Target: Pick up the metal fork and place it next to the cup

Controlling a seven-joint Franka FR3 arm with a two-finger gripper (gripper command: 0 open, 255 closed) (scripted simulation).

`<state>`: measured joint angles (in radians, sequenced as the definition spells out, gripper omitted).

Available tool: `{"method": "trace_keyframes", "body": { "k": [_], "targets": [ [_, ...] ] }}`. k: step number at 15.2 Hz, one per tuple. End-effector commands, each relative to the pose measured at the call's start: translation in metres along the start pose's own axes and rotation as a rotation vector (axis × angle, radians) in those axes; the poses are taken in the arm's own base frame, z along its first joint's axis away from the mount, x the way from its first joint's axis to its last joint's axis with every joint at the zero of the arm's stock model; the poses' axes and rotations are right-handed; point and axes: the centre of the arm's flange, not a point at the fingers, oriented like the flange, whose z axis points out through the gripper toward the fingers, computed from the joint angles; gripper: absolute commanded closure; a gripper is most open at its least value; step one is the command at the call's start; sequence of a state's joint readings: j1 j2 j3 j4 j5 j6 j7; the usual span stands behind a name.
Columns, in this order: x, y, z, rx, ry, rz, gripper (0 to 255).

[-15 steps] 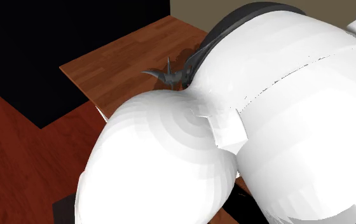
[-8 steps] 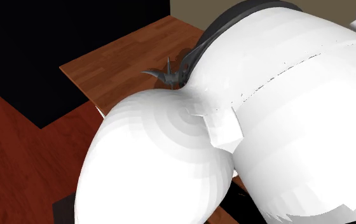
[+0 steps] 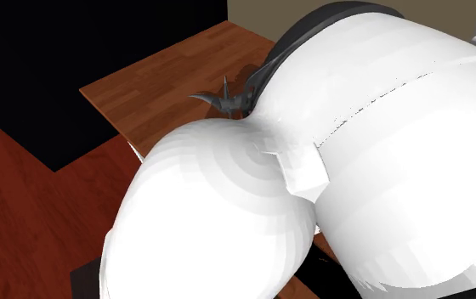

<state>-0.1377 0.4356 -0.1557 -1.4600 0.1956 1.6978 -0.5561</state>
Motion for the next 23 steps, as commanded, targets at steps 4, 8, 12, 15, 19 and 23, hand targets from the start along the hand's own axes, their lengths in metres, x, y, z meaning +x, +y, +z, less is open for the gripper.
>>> {"method": "trace_keyframes", "body": {
  "k": [4,8,12,15,19,23],
  "targets": [
    [0.003,0.005,0.026,0.000,0.001,0.000,255],
    [0.005,0.009,0.046,0.000,0.001,0.000,255],
    [0.007,0.014,0.067,0.000,0.001,0.000,255],
    [0.009,0.017,0.082,0.000,0.001,0.000,255],
    [0.010,0.020,0.098,0.000,0.001,0.000,255],
    [0.010,0.020,0.098,0.000,0.001,0.000,255]
  ]
}}
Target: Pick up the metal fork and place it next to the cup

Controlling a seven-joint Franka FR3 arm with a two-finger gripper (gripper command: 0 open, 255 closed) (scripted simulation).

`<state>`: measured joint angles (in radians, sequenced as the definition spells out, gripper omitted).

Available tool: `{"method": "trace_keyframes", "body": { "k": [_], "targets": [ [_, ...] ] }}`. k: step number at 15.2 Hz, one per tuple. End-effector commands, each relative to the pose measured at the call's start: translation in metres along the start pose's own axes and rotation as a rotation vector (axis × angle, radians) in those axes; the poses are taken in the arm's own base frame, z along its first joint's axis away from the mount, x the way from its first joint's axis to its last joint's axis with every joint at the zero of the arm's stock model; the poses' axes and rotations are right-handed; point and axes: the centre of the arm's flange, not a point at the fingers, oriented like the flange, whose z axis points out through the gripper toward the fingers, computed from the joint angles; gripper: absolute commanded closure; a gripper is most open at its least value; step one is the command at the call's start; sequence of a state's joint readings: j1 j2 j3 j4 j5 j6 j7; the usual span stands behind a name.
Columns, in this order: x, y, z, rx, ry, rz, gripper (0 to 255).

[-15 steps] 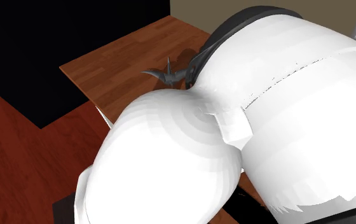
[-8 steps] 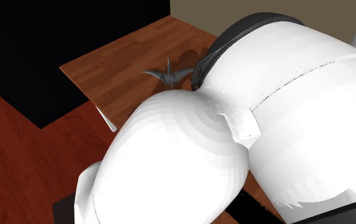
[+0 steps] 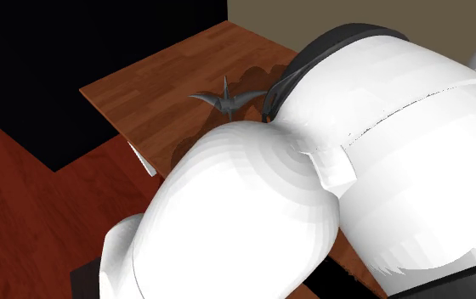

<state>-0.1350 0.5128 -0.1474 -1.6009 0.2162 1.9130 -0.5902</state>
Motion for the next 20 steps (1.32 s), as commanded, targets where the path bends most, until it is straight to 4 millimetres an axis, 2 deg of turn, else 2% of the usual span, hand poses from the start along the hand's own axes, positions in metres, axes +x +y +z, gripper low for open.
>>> {"method": "trace_keyframes", "body": {
  "k": [1,2,3,8,12,20],
  "targets": [
    [0.000,0.000,0.000,0.000,0.000,0.000,255],
    [0.000,0.000,0.000,0.000,0.000,0.000,255],
    [0.000,0.000,0.000,0.000,0.000,0.000,0],
    [0.000,0.000,0.000,0.000,0.000,0.000,0],
    [0.000,0.000,-0.050,0.000,0.000,0.000,0],
    [0.000,0.000,-0.050,0.000,0.000,0.000,0]
  ]
}}
